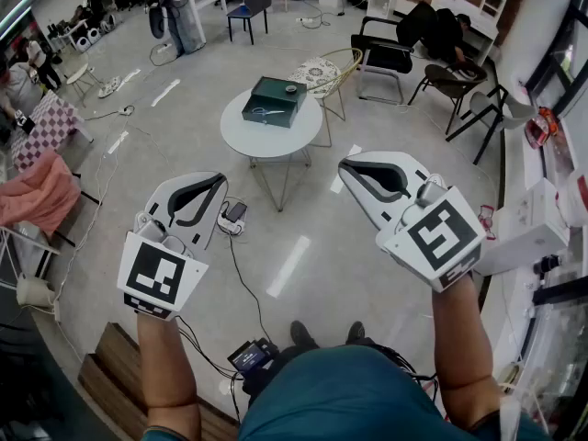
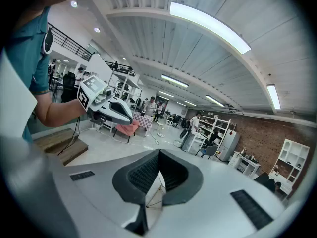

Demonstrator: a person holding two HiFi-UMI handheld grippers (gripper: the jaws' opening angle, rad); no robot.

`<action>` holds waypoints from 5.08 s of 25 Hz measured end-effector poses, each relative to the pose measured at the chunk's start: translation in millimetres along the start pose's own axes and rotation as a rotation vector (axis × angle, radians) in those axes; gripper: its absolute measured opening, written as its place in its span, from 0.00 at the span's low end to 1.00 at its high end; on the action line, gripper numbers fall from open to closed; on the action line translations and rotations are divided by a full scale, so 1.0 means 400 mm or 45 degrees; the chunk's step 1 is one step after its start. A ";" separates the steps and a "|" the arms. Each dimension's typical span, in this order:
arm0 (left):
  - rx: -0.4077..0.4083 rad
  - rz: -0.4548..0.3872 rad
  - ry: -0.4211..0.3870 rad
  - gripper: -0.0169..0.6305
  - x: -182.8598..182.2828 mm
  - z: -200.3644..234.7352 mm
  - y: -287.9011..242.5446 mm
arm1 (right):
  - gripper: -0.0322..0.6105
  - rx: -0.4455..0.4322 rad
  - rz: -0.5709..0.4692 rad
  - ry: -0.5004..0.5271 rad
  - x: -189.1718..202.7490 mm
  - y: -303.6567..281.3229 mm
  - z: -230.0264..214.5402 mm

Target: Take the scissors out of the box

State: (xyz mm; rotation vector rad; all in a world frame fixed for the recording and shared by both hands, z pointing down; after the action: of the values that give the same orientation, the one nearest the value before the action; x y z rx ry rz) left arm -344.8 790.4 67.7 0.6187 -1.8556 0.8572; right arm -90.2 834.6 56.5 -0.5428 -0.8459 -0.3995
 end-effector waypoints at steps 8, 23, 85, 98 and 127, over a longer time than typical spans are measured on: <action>0.019 -0.011 0.015 0.05 0.038 0.062 0.003 | 0.11 -0.003 -0.001 -0.031 -0.029 -0.077 0.018; -0.025 0.083 0.046 0.05 0.057 0.184 -0.118 | 0.11 -0.048 -0.098 -0.074 0.031 -0.295 -0.136; 0.183 0.083 0.005 0.05 0.106 1.011 -1.207 | 0.11 0.072 0.117 -0.244 0.447 -1.111 -0.926; 0.011 0.225 0.083 0.05 0.155 1.127 -1.332 | 0.11 -0.146 -0.043 -0.202 0.526 -1.398 -1.134; -0.181 0.508 0.228 0.05 0.179 1.218 -1.800 | 0.11 -0.455 -0.177 -0.221 0.861 -1.679 -1.518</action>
State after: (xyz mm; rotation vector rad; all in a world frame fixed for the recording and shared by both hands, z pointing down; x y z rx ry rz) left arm -122.3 -42.2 201.9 0.0766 -1.8826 0.9893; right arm 118.6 -101.3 193.6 -0.8614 -0.9887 -0.6445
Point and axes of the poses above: the fingertips, and each gripper's own axes: y backward along the fingers, z to its left, x out of its underside, the point moved 9 cm from there along y, backward along the fingers, and after that the axes turned 13 degrees about y, right-handed, at the moved point
